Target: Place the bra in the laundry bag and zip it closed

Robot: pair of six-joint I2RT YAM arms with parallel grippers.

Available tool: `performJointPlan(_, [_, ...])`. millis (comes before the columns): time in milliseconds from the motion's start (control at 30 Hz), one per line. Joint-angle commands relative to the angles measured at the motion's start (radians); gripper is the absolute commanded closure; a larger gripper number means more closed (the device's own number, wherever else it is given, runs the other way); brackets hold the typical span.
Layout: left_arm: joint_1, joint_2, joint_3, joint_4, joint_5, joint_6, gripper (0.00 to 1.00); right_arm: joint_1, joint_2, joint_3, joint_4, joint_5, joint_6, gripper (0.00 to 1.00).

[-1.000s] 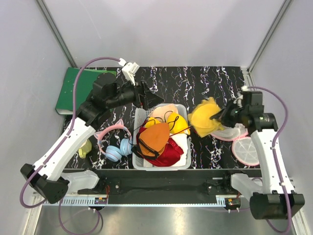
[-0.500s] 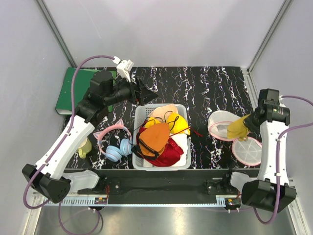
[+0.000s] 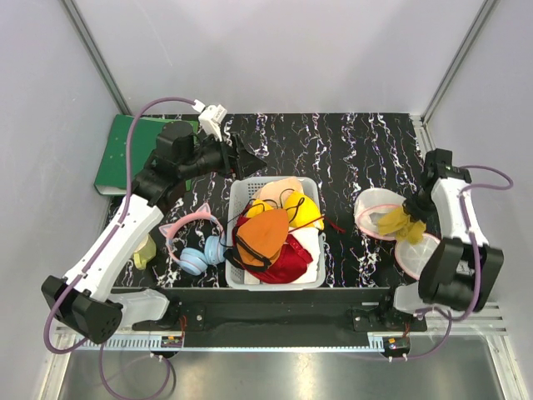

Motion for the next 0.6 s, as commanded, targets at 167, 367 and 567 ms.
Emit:
performJointPlan(167, [0.04, 0.011, -0.01, 0.002, -0.073, 0.045, 0.26, 0.175, 0.284, 0.165, 0.372, -0.116, -0.124, 1.0])
performJointPlan(367, [0.061, 0.092, 0.031, 0.003, -0.15, 0.082, 0.25, 0.29, 0.478, 0.352, 0.433, -0.251, -0.147, 1.0])
performJointPlan(567, [0.098, 0.278, 0.164, 0.009, -0.135, 0.104, 0.23, 0.321, 0.573, 0.512, 0.433, -0.382, -0.182, 1.0])
